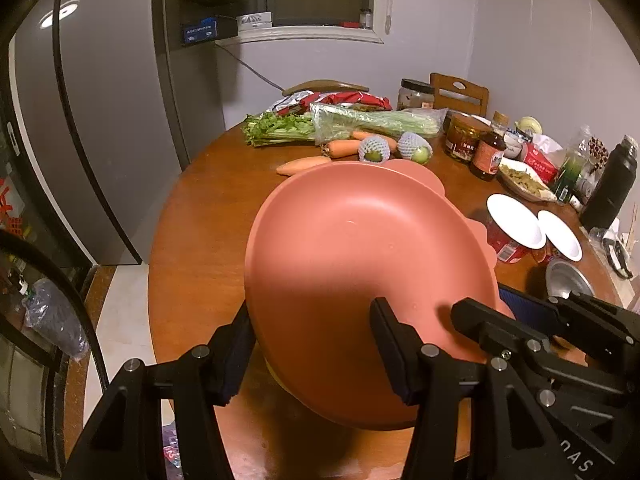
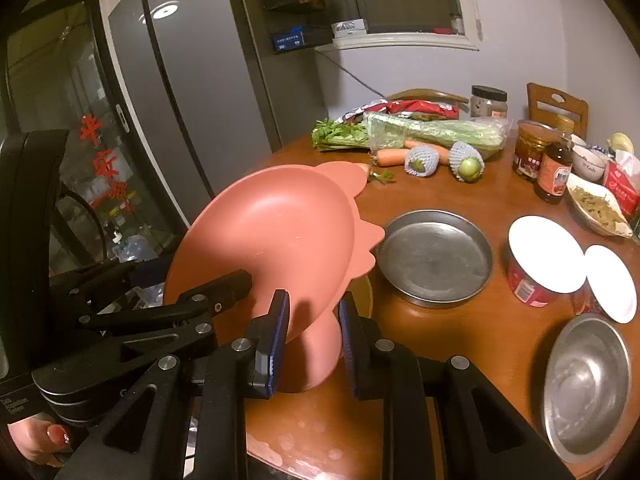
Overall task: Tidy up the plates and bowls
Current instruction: 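Carry the pink plate over the shell plate with the left tool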
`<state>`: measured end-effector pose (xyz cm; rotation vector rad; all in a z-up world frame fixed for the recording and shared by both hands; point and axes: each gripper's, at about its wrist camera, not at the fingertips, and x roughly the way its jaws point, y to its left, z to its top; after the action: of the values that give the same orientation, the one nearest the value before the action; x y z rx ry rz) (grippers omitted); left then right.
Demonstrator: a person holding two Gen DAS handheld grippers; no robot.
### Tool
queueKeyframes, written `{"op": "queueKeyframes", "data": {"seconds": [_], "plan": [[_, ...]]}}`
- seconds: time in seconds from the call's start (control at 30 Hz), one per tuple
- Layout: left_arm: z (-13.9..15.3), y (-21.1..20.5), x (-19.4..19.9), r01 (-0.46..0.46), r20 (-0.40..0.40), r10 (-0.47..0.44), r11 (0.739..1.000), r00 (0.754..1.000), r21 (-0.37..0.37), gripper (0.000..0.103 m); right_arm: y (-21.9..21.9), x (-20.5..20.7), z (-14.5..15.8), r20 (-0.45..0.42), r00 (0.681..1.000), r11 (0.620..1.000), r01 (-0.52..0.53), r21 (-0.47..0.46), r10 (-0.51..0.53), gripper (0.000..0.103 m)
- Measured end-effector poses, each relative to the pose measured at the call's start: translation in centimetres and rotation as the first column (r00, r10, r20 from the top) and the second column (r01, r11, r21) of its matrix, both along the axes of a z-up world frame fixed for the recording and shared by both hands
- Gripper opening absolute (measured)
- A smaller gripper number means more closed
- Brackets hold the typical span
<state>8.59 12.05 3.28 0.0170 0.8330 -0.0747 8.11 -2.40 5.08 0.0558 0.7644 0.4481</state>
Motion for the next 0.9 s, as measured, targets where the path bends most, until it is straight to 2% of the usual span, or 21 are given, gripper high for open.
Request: {"op": "queueKeyframes", "data": {"seconds": [0.47, 0.9], "plan": [[-4.1, 1.0, 1.8, 0.04, -0.097, -0.038, 0.999, 0.995, 0.024, 0.056, 1.6, 0.9, -3.9, -0.107, 0.993, 0.997, 0.062, 0.035, -0.058, 0.026], [-5.9, 1.6, 2.9, 0.024, -0.132, -0.022, 1.0, 0.991, 0.017, 0.056, 2.2, 0.7, -5.8, -0.142, 0.988, 0.997, 0.07, 0.024, -0.066, 0.027]]}}
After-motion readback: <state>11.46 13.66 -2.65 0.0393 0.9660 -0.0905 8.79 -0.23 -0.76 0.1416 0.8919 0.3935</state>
